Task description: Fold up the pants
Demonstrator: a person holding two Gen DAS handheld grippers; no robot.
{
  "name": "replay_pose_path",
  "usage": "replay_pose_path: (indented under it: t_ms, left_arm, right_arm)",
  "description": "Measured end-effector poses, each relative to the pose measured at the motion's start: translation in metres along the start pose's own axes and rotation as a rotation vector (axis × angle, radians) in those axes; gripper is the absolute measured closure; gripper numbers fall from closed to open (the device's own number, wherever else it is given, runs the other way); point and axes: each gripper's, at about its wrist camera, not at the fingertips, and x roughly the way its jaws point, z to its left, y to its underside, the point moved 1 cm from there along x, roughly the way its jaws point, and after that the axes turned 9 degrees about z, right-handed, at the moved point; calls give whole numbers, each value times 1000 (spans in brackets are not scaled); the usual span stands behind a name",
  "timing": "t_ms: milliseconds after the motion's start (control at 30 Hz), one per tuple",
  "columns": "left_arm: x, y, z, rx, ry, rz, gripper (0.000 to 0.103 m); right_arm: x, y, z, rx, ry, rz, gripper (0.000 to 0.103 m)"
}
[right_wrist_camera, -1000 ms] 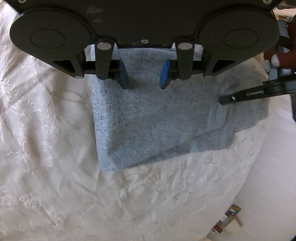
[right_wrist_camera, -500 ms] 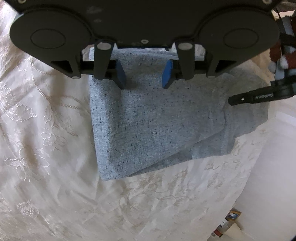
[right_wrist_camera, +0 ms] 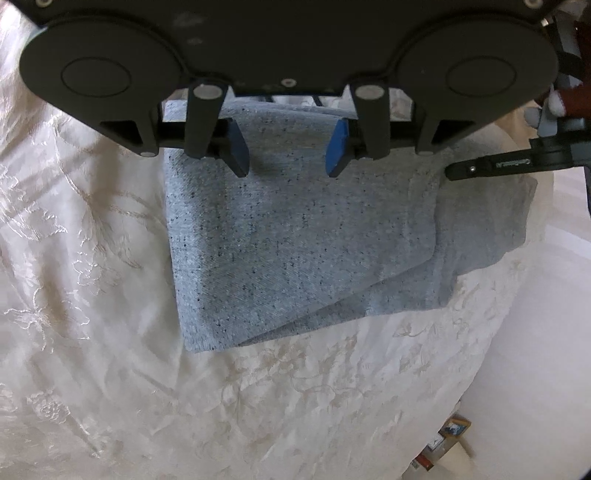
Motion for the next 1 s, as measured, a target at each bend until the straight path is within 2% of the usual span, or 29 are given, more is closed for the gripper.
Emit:
replay_pose_path:
  t_ms: [100, 233, 500, 633, 733, 833, 1000]
  left_arm:
    - [-10, -2, 16, -22, 3, -33, 82]
    - [-16, -17, 42, 24, -18, -60, 76]
    - [-18, -80, 109, 72, -79, -103, 75]
    - [-9, -106, 140, 107, -108, -89, 75]
    - [3, -103, 166, 112, -96, -44, 74]
    - [12, -79, 184, 106, -21, 18, 74]
    - [0, -48, 189, 128, 34, -23, 74]
  right_arm:
    - [-3, 4, 9, 5, -3, -18, 53]
    - [-2, 8, 32, -8, 1, -35, 53]
    - [18, 0, 101, -22, 21, -48, 53]
    - [29, -6, 141, -30, 17, -64, 53]
    - [35, -11, 167, -22, 15, -78, 53]
    - [49, -15, 189, -24, 19, -78, 53]
    - [79, -33, 219, -50, 30, -62, 53]
